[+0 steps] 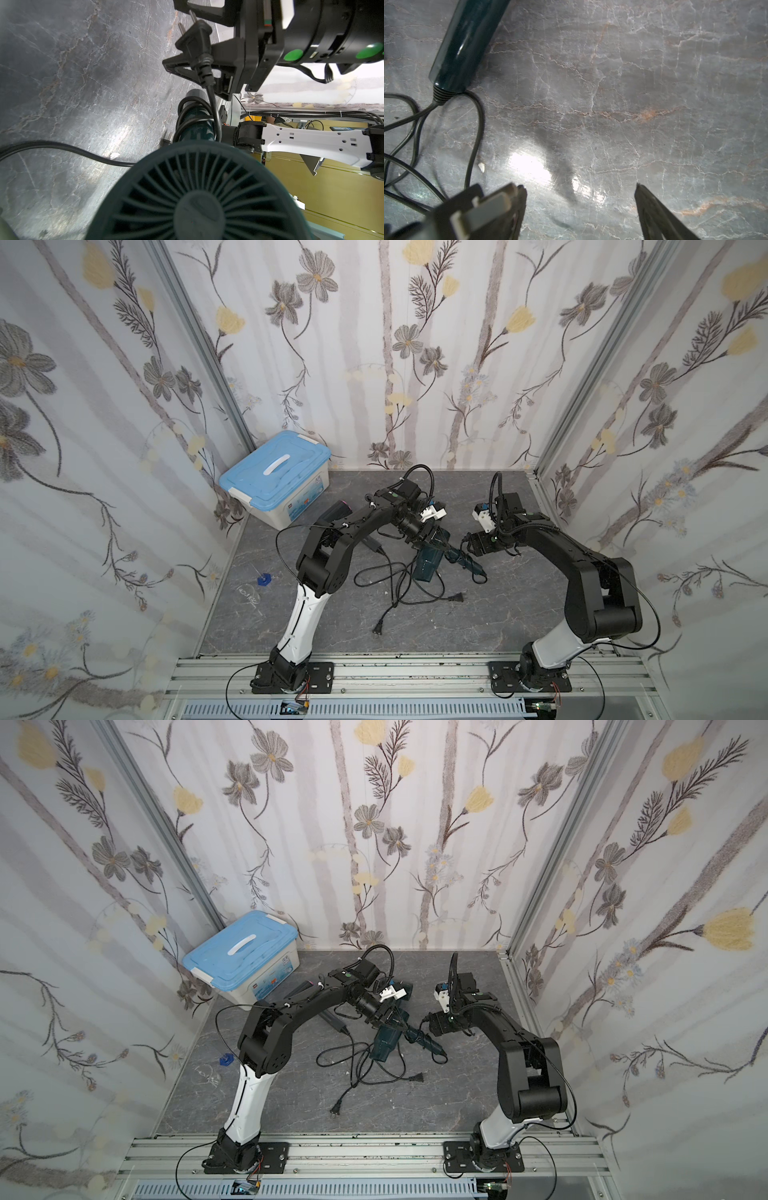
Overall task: Wrap the cord around the hair dryer
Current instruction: Wrap the power cord around the hair dryer, then place the hair dryer at the center of the board.
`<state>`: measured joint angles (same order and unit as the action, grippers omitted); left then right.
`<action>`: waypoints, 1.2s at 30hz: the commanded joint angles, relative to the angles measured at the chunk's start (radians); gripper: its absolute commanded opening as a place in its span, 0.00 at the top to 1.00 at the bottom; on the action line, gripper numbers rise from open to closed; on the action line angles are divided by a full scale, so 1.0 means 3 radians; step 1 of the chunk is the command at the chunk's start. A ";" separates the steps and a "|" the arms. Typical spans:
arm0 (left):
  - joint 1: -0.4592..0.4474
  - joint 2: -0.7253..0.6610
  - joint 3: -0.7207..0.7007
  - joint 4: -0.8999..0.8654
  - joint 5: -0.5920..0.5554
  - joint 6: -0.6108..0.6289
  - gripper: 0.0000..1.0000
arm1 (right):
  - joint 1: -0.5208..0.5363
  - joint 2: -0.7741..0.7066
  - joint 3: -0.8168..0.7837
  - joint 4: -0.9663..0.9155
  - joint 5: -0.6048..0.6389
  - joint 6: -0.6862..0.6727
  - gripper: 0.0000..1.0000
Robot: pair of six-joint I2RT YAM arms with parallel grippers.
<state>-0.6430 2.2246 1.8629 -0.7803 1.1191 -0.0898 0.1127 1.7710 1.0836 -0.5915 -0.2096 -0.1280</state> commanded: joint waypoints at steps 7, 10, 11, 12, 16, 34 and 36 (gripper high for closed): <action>0.0107 0.0001 0.0000 0.0230 0.0273 -0.0133 1.00 | -0.0132 -0.0037 -0.0098 -0.0060 0.0147 0.0045 0.16; 0.0137 -0.0011 -0.0004 0.0229 0.0282 -0.0142 1.00 | -0.0178 -0.0077 -0.0127 -0.0085 0.0179 0.0052 0.16; 0.0145 -0.0016 -0.0013 0.0242 0.0288 -0.0146 1.00 | -0.0190 -0.0101 -0.0135 -0.0090 0.0199 0.0053 0.16; 0.0152 -0.0024 -0.0020 0.0258 0.0289 -0.0158 1.00 | -0.0196 -0.0122 -0.0144 -0.0098 0.0203 0.0061 0.16; 0.0175 -0.0037 -0.0048 0.0337 0.0303 -0.0222 1.00 | -0.0211 -0.0198 -0.0164 -0.0122 0.0230 0.0082 0.16; 0.0216 0.0063 -0.0070 0.0661 0.0198 -0.0658 1.00 | -0.0212 -0.0564 -0.0304 -0.0154 -0.0170 0.0183 0.14; 0.0217 0.0080 -0.0071 0.0687 0.0187 -0.0691 1.00 | -0.0212 -0.0564 -0.0306 -0.0133 -0.0309 0.0179 0.09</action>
<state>-0.5804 2.2429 1.8397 -0.6273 1.1473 -0.2695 0.0467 1.6062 0.9924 -0.6380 -0.2203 -0.0753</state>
